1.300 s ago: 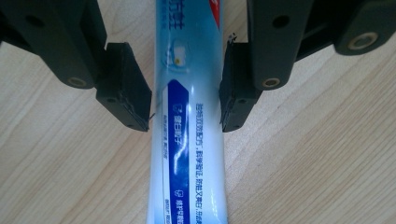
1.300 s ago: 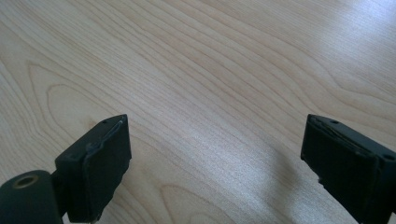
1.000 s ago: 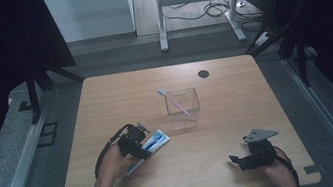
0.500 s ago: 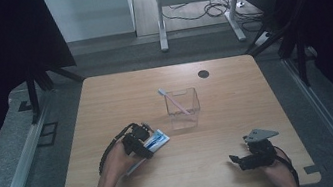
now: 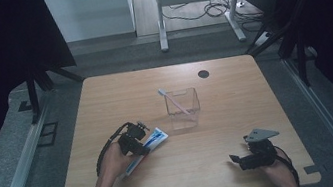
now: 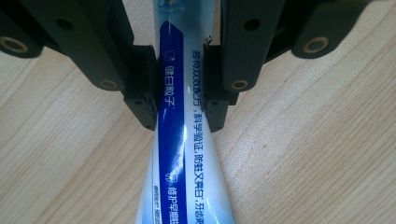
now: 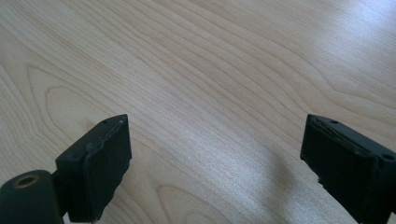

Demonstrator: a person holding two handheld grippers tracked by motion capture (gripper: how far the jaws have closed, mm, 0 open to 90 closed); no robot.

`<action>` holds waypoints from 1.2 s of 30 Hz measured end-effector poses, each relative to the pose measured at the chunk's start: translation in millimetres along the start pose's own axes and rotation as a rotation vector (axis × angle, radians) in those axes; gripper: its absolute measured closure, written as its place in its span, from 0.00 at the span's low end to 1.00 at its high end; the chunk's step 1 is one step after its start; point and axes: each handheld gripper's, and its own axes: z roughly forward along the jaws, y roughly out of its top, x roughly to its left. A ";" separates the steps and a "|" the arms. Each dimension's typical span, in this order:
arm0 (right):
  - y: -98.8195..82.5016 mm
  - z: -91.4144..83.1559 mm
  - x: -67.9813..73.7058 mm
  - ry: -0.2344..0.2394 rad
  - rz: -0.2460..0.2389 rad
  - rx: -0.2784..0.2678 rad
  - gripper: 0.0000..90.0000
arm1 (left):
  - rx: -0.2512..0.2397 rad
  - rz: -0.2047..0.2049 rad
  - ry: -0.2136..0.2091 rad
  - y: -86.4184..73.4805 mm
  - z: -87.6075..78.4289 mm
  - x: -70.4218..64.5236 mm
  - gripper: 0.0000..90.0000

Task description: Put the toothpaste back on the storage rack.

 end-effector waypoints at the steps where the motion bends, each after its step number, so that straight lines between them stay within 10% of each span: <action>1: 0.0 0.0 0.0 0.000 0.000 0.000 0.10 | -0.007 -0.001 -0.006 -0.9 -0.6 1.0 0.80; 36: -3.0 4.6 -2.2 0.047 0.033 0.010 0.00 | -0.161 0.032 -0.039 -3.0 -47.2 -7.0 0.80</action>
